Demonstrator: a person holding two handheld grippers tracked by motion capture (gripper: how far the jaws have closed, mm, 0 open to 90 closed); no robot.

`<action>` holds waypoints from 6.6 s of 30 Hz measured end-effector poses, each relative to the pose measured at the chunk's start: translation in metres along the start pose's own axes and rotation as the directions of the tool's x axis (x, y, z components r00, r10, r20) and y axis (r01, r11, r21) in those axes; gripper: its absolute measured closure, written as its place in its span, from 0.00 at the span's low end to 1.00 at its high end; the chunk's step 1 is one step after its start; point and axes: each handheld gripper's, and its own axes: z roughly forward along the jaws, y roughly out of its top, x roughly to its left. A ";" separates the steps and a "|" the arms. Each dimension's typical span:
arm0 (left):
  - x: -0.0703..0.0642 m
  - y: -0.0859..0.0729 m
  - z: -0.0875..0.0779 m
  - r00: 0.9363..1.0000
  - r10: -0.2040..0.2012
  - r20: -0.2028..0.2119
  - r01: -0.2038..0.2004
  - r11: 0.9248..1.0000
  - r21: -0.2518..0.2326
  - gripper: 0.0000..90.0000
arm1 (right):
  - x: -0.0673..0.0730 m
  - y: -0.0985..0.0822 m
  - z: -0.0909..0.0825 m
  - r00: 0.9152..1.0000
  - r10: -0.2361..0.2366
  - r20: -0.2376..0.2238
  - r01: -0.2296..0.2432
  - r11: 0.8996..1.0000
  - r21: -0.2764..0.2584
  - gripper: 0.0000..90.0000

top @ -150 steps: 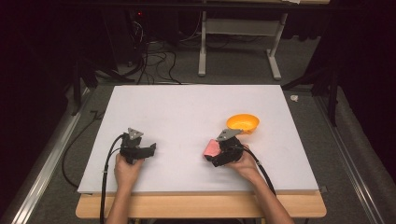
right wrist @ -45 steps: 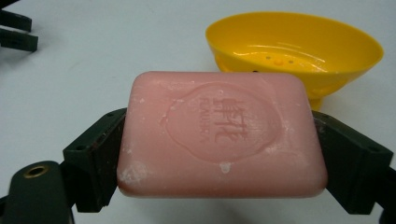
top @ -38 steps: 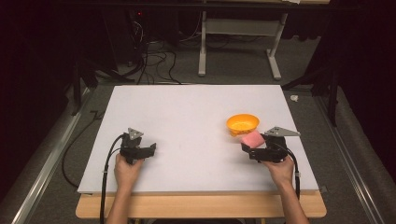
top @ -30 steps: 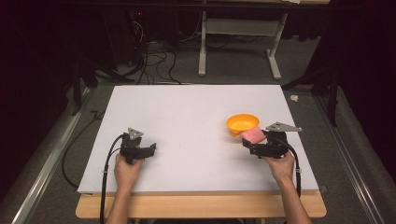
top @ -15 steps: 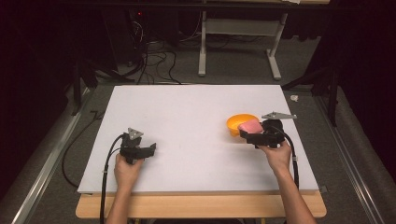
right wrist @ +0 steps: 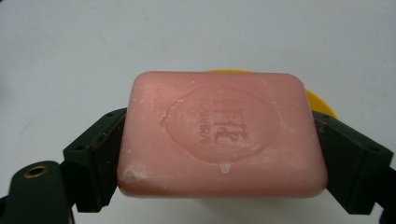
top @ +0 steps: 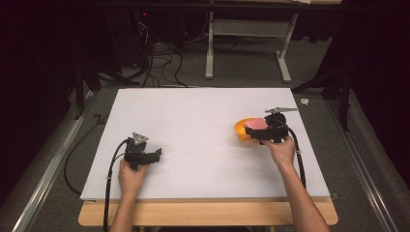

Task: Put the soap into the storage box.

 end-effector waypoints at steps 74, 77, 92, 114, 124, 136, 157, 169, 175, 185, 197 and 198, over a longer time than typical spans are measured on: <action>0.000 0.000 0.000 1.000 -0.002 0.000 0.002 1.000 0.001 0.23 | -0.005 0.019 0.040 0.981 0.154 0.115 -0.170 0.975 0.147 0.16; 0.000 0.000 0.000 1.000 0.001 -0.003 -0.001 1.000 0.001 0.23 | -0.005 0.018 0.038 0.983 0.149 0.110 -0.164 0.977 0.136 0.16; 0.000 0.000 0.000 1.000 0.001 -0.004 -0.001 1.000 0.000 0.23 | -0.004 0.017 0.018 0.991 0.097 0.093 -0.103 0.993 0.057 0.19; 0.000 0.000 0.000 1.000 -0.001 -0.001 0.001 1.000 0.000 0.24 | -0.003 -0.004 -0.024 0.999 0.033 0.008 -0.032 0.997 -0.074 0.27; 0.000 0.000 0.000 1.000 0.001 -0.003 -0.001 1.000 0.001 0.24 | -0.003 -0.014 -0.040 1.000 0.025 -0.006 -0.026 0.993 -0.116 0.27; 0.000 0.000 0.000 1.000 0.000 -0.002 0.000 1.000 0.001 0.24 | 0.000 -0.027 -0.056 1.000 0.004 -0.009 -0.005 0.987 -0.161 0.27; 0.000 0.000 0.000 1.000 0.001 -0.002 -0.001 1.000 0.001 0.24 | 0.009 -0.056 -0.064 0.998 -0.033 -0.046 0.025 0.985 -0.173 0.26; 0.000 0.000 0.000 1.000 0.001 -0.003 -0.001 1.000 0.001 0.24 | 0.015 -0.065 -0.061 0.996 -0.052 -0.075 0.038 0.985 -0.169 0.26; 0.000 0.000 0.000 1.000 0.002 -0.004 -0.002 1.000 0.001 0.24 | 0.021 -0.070 -0.056 0.995 -0.064 -0.078 0.051 0.986 -0.157 0.25; 0.000 0.000 0.000 1.000 0.002 -0.004 -0.002 1.000 0.001 0.24 | 0.028 -0.073 -0.046 0.991 -0.074 -0.110 0.057 0.988 -0.147 0.26; -0.001 0.000 0.000 1.000 0.003 -0.005 -0.003 1.000 0.001 0.24 | 0.038 -0.077 -0.028 0.988 -0.101 -0.113 0.089 0.990 -0.111 0.26; -0.001 0.000 0.000 1.000 0.003 -0.005 -0.003 1.000 0.000 0.24 | 0.039 -0.077 -0.027 0.988 -0.103 -0.111 0.091 0.990 -0.108 0.27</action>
